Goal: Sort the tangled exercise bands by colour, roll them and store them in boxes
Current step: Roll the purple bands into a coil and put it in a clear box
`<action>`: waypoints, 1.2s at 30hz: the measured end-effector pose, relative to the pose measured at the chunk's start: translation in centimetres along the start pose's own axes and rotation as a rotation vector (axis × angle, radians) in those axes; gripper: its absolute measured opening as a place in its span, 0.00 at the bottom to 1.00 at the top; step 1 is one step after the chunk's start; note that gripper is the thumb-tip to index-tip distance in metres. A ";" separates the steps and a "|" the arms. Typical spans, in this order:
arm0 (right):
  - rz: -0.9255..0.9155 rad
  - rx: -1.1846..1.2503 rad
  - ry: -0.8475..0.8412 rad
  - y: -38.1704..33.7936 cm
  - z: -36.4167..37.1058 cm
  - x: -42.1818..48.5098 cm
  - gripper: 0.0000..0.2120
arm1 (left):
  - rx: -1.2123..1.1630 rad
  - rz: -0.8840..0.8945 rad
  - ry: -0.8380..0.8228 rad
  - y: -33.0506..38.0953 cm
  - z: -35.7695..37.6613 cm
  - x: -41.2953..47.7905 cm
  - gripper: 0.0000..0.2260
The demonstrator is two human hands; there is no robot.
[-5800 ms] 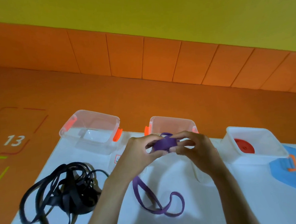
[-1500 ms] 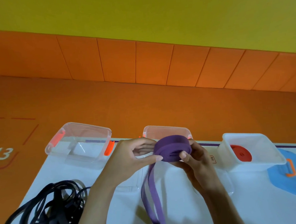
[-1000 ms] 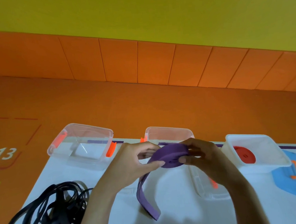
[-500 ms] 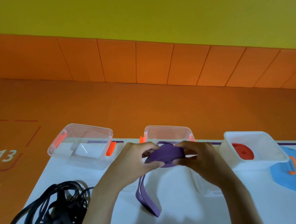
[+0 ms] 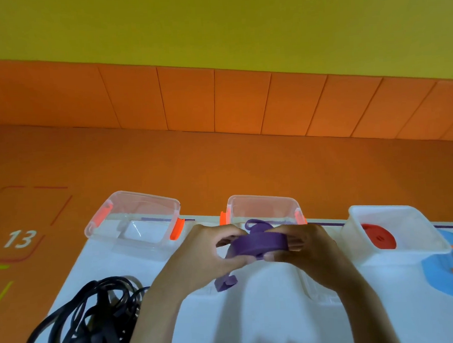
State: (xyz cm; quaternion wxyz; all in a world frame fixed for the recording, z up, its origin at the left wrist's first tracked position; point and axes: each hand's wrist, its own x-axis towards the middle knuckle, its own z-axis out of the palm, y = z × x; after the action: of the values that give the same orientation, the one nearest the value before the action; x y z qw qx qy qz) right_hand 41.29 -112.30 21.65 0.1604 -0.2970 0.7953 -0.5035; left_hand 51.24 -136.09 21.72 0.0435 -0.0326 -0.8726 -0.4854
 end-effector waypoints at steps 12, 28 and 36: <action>-0.018 0.060 0.015 -0.3 -0.1 -0.5 0.21 | 0.040 -0.072 -0.041 0.2 0.0 -0.4 0.09; -0.010 0.431 0.163 0.7 0.4 -1.1 0.16 | -0.319 -0.007 0.144 -0.7 1.0 -0.5 0.14; 0.046 0.120 0.007 2.4 0.5 -1.0 0.24 | -0.298 -0.046 0.070 -1.6 0.9 -0.7 0.14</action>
State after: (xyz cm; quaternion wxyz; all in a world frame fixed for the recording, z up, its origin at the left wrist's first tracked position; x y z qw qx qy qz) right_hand 41.60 -111.29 19.23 0.1868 -0.2666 0.7709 -0.5475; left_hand 51.74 -136.17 19.86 0.0576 -0.0019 -0.7894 -0.6112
